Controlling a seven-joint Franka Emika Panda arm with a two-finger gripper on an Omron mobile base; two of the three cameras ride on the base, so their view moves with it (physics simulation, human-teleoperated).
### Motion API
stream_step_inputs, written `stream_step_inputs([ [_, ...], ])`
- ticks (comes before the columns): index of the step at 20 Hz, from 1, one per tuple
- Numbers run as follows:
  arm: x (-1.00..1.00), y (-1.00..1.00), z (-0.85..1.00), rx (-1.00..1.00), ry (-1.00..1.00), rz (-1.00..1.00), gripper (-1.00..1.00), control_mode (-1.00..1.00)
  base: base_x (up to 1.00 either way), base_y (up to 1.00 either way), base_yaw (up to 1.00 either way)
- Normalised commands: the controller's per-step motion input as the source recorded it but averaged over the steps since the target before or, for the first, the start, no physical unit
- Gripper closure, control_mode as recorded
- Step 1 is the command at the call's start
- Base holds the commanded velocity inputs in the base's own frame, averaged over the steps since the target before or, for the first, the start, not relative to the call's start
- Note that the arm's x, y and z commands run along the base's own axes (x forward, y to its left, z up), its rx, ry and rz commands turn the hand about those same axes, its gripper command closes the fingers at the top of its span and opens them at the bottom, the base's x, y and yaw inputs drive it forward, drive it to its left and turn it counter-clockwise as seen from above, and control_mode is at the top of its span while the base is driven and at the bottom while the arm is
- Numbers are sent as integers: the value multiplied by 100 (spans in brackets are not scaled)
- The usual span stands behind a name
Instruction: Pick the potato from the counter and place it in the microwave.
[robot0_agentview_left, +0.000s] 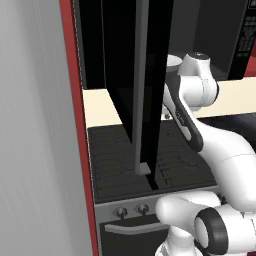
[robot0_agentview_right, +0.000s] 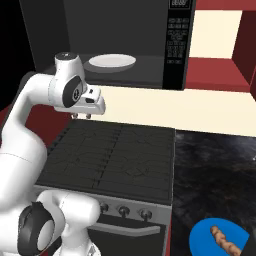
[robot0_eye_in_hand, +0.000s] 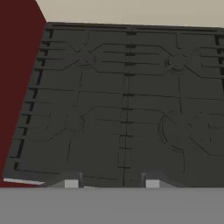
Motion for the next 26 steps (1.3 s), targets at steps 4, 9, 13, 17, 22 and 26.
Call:
stream_step_inputs([
  [4, -27, -14, -2, 1, 0, 0, -100, -100, 0, 0, 0],
  [9, -62, -61, -6, 0, 0, -10, -100, -100, 0, 0, 0],
  [13, -70, -83, -16, 0, 0, -28, -100, -100, 0, 0, 0],
  [17, -61, -84, -19, 0, 0, -30, -100, -100, 0, 0, 0],
  [22, -46, -84, -18, 0, 2, -28, -100, -100, 0, 0, 0],
  [26, -25, -92, -18, 1, 5, -32, -100, -100, 0, 0, 0],
])
